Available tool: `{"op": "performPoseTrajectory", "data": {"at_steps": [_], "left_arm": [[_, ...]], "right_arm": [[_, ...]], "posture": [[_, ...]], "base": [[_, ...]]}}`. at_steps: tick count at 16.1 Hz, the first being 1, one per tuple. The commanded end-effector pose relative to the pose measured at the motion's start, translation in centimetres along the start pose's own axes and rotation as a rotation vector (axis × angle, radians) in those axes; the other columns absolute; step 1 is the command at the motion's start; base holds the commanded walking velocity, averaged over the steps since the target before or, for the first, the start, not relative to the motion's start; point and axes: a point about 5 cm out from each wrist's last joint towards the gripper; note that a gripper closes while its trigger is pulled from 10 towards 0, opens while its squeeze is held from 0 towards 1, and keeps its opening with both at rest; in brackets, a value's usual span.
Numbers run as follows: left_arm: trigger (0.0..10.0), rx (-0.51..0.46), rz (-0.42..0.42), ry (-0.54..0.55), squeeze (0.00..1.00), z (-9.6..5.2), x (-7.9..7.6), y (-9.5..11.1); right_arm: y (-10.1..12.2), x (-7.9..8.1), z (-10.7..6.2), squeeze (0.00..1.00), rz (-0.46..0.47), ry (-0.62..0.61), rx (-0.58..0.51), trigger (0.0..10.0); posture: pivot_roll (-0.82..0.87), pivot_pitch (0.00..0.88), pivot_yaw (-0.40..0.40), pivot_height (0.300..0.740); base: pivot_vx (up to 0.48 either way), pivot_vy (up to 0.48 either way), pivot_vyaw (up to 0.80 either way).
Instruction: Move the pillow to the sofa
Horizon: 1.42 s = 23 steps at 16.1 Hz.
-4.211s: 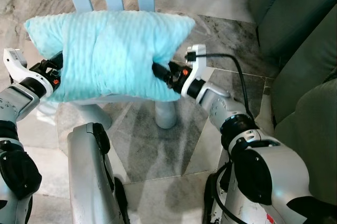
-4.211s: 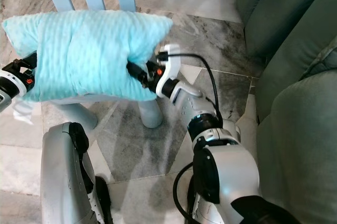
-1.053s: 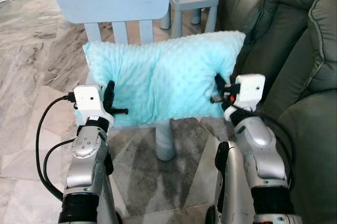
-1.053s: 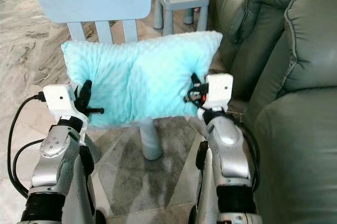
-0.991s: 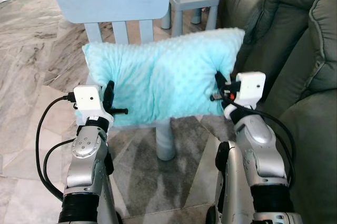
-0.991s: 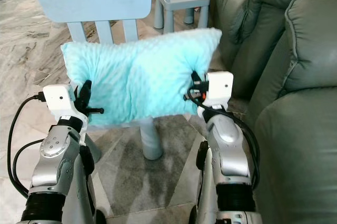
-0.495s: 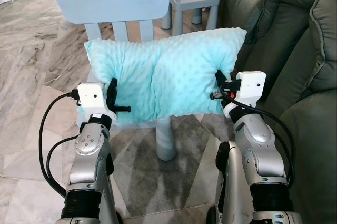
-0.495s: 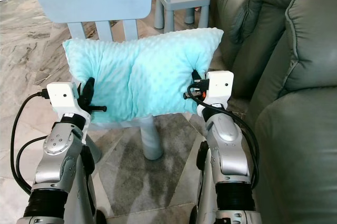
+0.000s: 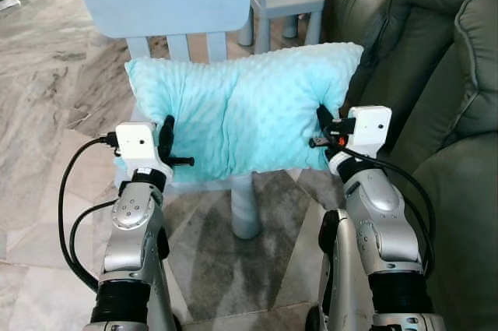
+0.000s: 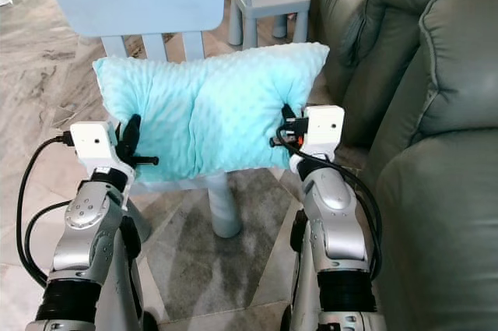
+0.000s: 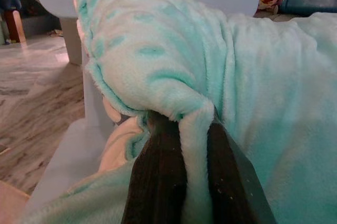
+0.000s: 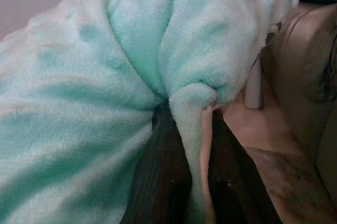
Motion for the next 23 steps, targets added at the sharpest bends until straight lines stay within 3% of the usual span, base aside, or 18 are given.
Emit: {"op": "performPoseTrajectory", "data": {"at_steps": [1,18,23], "left_arm": [[10.0,-0.004,0.008,-0.007,0.0,0.15,-0.21,0.09],[10.0,0.001,0.005,-0.02,0.0,0.36,-0.61,-0.12],[10.0,0.003,0.003,-0.024,0.0,0.43,-0.78,-0.23]], "right_arm": [[0.73,0.29,0.11,0.0,-0.001,0.012,-0.03,10.0],[0.79,0.28,0.23,0.0,0.005,0.017,-0.03,10.0],[1.11,0.55,0.32,0.0,-0.006,0.037,-0.041,10.0]], "posture": [[-0.11,0.0,0.046,0.42],[-0.12,0.0,0.049,0.61],[-0.13,0.0,0.047,0.615]], "base": [[0.0,0.0,0.0],[0.0,0.0,0.0],[0.0,0.0,0.0]]}}
Point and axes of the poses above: a point about 5 cm out from each wrist's last joint towards the gripper, its own z axis pointing out of the wrist towards the gripper, its own y axis along the axis of the wrist's last joint, x = y × z, and after that the axes turned 5 degrees about -z, right-handed
